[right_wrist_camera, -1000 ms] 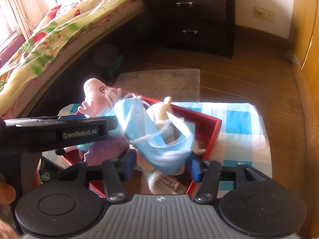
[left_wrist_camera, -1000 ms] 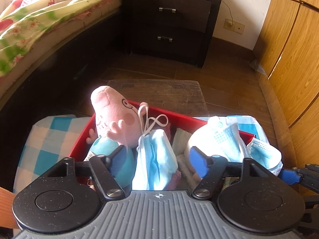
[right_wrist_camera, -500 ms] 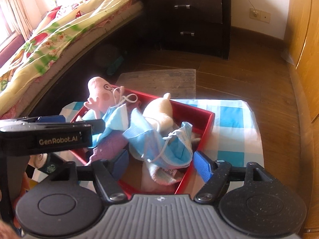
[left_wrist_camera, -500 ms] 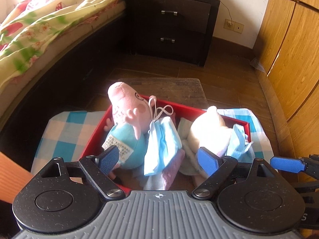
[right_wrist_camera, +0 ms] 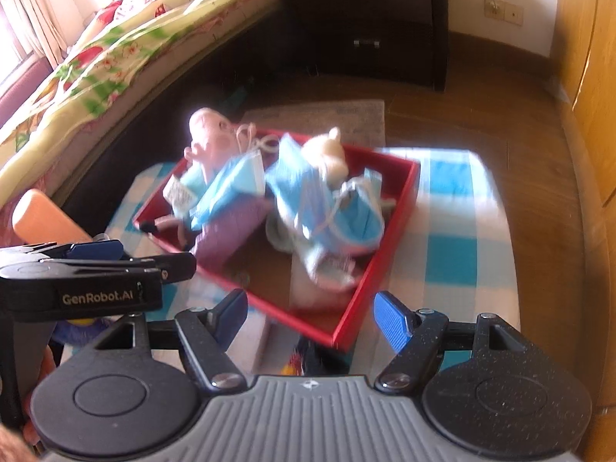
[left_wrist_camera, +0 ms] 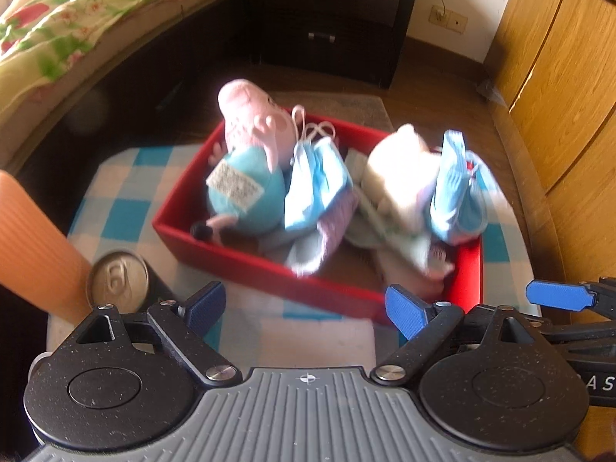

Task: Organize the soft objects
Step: 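Open both grippers to release the blue masks into the red box, then move the left gripper to the white foam block while the right gripper moves to the striped knit cap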

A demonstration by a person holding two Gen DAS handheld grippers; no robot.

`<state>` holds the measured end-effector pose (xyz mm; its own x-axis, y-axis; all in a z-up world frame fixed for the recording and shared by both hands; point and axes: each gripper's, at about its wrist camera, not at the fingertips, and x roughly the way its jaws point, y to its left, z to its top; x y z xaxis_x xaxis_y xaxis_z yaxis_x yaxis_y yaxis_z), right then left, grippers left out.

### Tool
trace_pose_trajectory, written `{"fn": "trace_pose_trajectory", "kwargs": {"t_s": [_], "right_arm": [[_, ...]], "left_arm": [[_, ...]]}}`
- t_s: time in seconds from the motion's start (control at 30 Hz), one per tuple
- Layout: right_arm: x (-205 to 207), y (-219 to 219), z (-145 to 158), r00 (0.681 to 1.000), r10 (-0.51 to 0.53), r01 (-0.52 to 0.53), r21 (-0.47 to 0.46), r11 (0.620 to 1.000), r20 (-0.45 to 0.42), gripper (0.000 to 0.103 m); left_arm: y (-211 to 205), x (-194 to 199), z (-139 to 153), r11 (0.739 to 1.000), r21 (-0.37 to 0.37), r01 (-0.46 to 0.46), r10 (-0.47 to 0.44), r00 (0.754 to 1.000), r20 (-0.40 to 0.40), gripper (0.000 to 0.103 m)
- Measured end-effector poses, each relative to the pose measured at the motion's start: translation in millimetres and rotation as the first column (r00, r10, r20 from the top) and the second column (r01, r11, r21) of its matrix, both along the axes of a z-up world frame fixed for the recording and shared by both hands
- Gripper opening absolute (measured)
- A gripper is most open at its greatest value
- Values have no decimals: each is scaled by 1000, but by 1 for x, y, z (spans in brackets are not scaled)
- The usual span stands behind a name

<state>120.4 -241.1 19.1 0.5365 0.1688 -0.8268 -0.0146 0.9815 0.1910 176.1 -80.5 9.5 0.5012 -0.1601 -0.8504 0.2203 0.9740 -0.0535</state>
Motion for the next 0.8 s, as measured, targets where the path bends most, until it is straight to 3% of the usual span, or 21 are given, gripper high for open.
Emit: {"fn": "trace_pose_trajectory", "kwargs": {"t_s": [0.4,0.8], "right_arm": [[-26,2,-13,999,15,-15,-5,1000,-33,51],[-26,4,-35,995,29,-32,-33,999,-97,51]], "left_arm": [[1,-17,-17,1000,9,10,-9,998,-61,88],[-20,-1,-62,999,24,26,-22,985,-170,88]]}}
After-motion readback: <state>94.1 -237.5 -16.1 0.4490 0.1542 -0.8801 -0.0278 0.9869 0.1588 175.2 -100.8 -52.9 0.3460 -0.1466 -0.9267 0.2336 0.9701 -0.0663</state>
